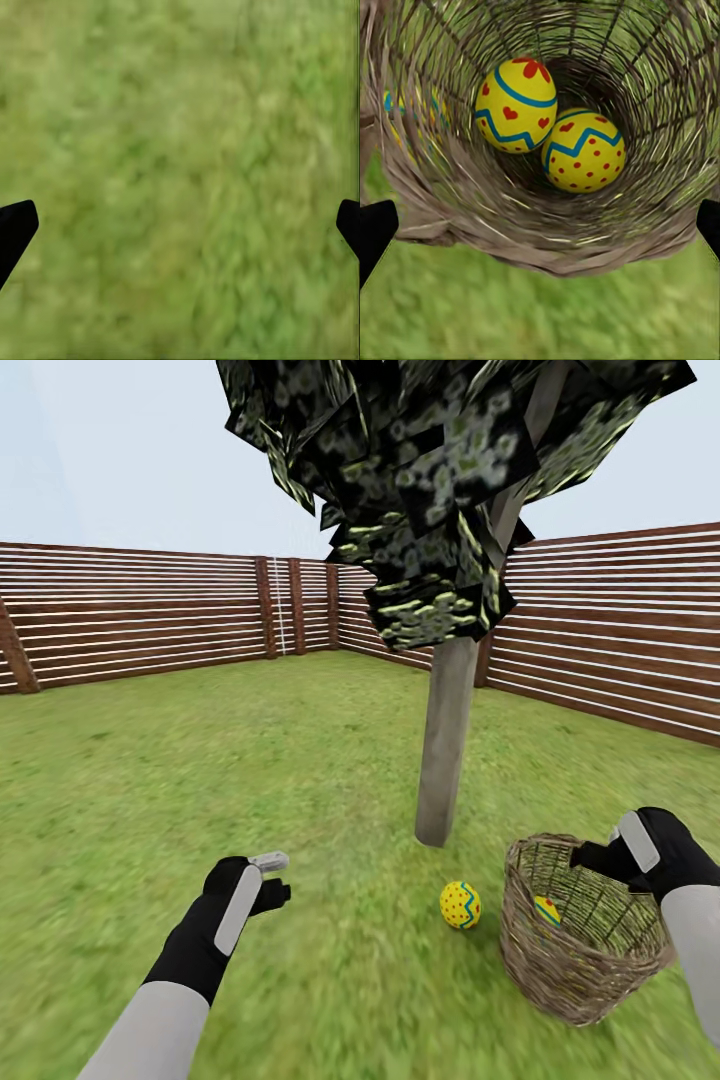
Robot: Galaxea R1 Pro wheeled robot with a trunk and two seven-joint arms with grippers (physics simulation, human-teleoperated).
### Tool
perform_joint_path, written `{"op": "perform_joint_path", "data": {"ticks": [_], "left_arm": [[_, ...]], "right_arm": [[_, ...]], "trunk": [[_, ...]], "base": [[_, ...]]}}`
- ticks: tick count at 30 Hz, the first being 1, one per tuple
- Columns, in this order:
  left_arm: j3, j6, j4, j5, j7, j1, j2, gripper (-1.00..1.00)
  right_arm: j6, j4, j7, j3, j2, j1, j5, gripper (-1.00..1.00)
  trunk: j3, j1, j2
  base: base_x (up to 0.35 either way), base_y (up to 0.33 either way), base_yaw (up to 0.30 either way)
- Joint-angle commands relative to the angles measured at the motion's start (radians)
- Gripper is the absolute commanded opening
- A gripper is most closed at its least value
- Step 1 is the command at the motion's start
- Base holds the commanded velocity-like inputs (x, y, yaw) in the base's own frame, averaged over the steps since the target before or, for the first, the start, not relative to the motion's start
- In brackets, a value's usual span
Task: Take the three Easter eggs out of the wicker basket on the lawn in the garden, then place them on the lawn next to a single tree (choose any tree) so that all three eggs are next to the same tree and none are left in the basket.
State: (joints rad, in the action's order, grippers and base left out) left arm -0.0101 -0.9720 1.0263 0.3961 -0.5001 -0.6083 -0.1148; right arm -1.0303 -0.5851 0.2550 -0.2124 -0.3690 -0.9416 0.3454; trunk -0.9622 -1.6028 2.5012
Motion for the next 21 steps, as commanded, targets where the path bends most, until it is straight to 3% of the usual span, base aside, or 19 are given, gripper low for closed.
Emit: {"op": "perform_joint_path", "data": {"ticks": [1, 9, 17, 21], "left_arm": [[-0.001, -0.001, 0.001, 0.010, -0.010, -0.001, 0.000, 1.00], [-0.002, 0.001, 0.001, 0.009, -0.014, -0.001, 0.000, 1.00], [-0.003, 0.001, 0.002, 0.010, -0.011, -0.001, 0.000, 1.00], [-0.003, 0.001, 0.003, 0.011, -0.004, -0.001, 0.000, 1.00]], "right_arm": [[-0.003, -0.001, 0.009, -0.001, 0.000, 0.000, 0.011, 1.00], [-0.004, 0.014, 0.009, 0.008, 0.010, 0.000, 0.009, 1.00], [-0.005, 0.068, 0.009, 0.124, 0.014, 0.000, 0.010, 1.00], [-0.005, 0.073, 0.009, 0.143, 0.015, 0.000, 0.011, 1.00]], "trunk": [[-0.001, 0.000, 0.000], [-0.001, 0.000, 0.000], [-0.001, 0.000, 0.000], [-0.001, 0.000, 0.000]], "base": [[0.276, -0.211, 0.000], [0.261, -0.236, 0.000], [0.198, -0.195, 0.000], [0.039, -0.039, 0.000]]}}
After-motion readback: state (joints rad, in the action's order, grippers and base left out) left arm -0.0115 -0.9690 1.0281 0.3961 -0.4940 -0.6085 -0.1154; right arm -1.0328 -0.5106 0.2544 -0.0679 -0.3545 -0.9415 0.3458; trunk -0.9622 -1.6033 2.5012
